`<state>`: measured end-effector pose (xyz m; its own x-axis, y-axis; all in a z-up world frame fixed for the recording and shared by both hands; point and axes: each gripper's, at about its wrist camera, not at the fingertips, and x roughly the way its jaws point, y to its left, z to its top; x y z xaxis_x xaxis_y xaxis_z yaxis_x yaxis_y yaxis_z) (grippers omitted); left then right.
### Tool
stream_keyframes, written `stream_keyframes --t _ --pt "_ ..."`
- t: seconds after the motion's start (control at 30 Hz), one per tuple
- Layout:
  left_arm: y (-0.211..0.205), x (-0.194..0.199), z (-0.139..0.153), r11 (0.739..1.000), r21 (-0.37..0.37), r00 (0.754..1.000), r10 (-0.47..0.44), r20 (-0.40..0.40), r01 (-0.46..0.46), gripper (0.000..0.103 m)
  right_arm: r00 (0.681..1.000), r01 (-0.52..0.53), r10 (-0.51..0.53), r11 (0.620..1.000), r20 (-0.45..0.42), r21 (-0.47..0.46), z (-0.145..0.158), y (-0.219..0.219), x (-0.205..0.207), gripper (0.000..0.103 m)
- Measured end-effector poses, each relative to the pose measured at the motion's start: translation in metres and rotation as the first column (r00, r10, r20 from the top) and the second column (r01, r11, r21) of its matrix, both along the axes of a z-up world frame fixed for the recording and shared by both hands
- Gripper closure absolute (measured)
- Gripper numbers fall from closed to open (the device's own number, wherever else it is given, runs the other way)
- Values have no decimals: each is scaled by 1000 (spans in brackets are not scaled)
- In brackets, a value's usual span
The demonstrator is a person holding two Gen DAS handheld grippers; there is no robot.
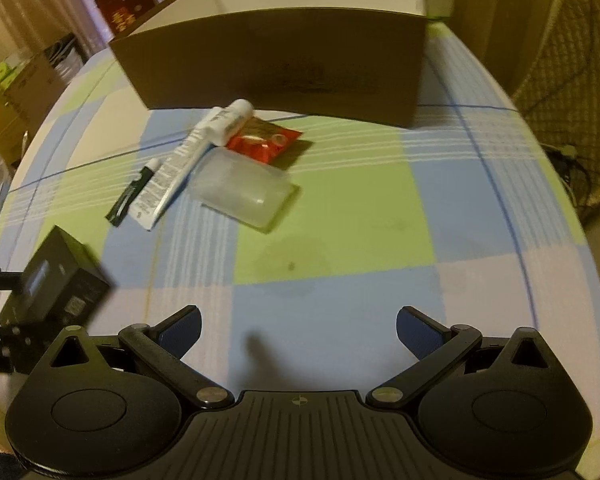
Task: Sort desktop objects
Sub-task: 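Grasp the clear plastic cup with the right gripper while left holds the shaver box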
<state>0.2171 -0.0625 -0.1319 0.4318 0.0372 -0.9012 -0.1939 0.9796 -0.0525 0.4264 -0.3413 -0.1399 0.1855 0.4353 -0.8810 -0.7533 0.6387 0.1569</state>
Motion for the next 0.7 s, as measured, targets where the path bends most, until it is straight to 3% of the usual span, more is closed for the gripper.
stream_keyframes --t 0.13,0.23,0.4,0.6,0.7 --pt "30 6 0 984 -9 984 180 -6 -180 26 1000 -18 18 1000 -3 22 -2 24 2 2" --pt "44 20 -1 968 -14 968 252 -10 -252 25 1000 -12 12 999 -5 41 -3 45 5 2" --pt "55 47 -7 957 -10 957 289 -25 -289 25 999 46 -45 996 -13 71 -4 79 15 2" --pt "63 65 -10 960 8 960 279 -28 -279 25 988 151 -151 988 2 41 -14 111 28 2" --pt "64 70 -9 962 15 961 274 -43 -273 25 984 169 -169 986 51 2 -23 119 29 3"
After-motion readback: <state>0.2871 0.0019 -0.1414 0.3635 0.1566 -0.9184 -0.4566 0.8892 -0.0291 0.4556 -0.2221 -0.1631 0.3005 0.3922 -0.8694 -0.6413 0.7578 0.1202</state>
